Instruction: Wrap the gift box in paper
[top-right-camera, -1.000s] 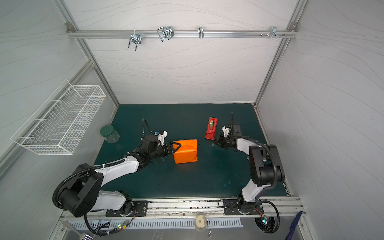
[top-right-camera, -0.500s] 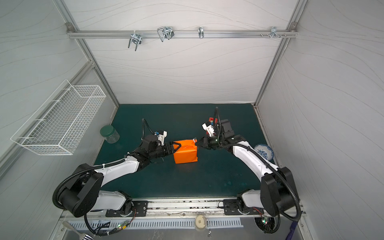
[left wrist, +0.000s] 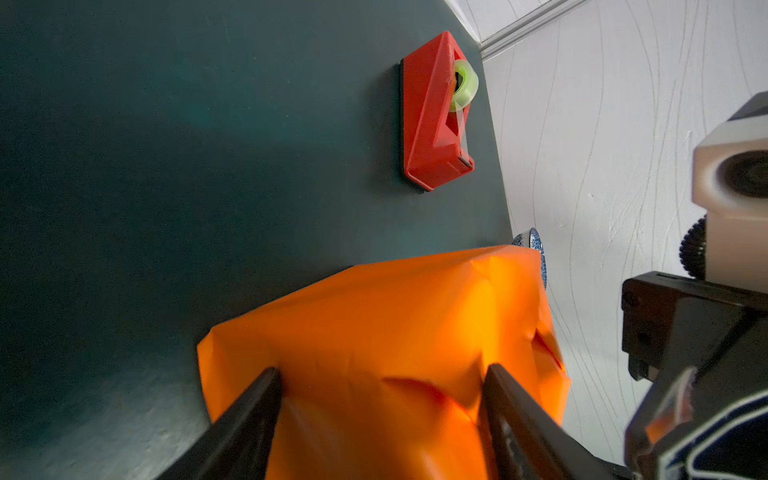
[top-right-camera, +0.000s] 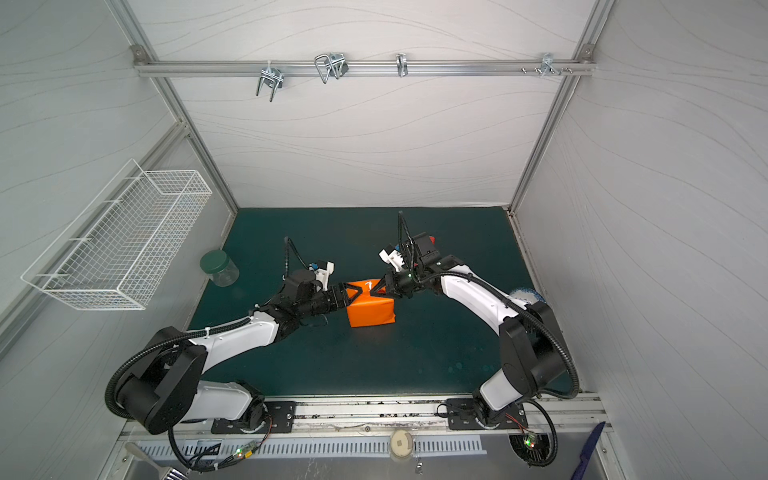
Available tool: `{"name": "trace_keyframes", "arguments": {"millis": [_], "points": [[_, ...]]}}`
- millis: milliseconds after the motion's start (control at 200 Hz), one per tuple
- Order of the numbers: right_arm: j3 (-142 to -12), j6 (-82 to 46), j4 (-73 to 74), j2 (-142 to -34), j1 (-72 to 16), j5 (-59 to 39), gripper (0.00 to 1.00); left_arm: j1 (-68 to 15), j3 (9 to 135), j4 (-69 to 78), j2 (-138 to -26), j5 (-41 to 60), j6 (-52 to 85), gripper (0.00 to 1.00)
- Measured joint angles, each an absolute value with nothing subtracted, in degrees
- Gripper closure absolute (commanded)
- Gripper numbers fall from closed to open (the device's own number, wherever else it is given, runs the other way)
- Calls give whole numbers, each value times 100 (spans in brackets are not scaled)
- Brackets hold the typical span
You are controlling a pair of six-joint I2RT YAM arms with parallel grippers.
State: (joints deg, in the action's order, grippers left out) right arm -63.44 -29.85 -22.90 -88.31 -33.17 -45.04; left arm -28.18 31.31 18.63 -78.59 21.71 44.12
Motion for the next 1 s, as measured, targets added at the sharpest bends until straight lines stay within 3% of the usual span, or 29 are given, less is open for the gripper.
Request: {"name": "trace_keyframes", "arguments": {"millis": [995], "points": [[-7070,-2458,-3538,-9332,-3404,-4069,100,-2818,3142,2117,-8025,2228,4403,23]]}}
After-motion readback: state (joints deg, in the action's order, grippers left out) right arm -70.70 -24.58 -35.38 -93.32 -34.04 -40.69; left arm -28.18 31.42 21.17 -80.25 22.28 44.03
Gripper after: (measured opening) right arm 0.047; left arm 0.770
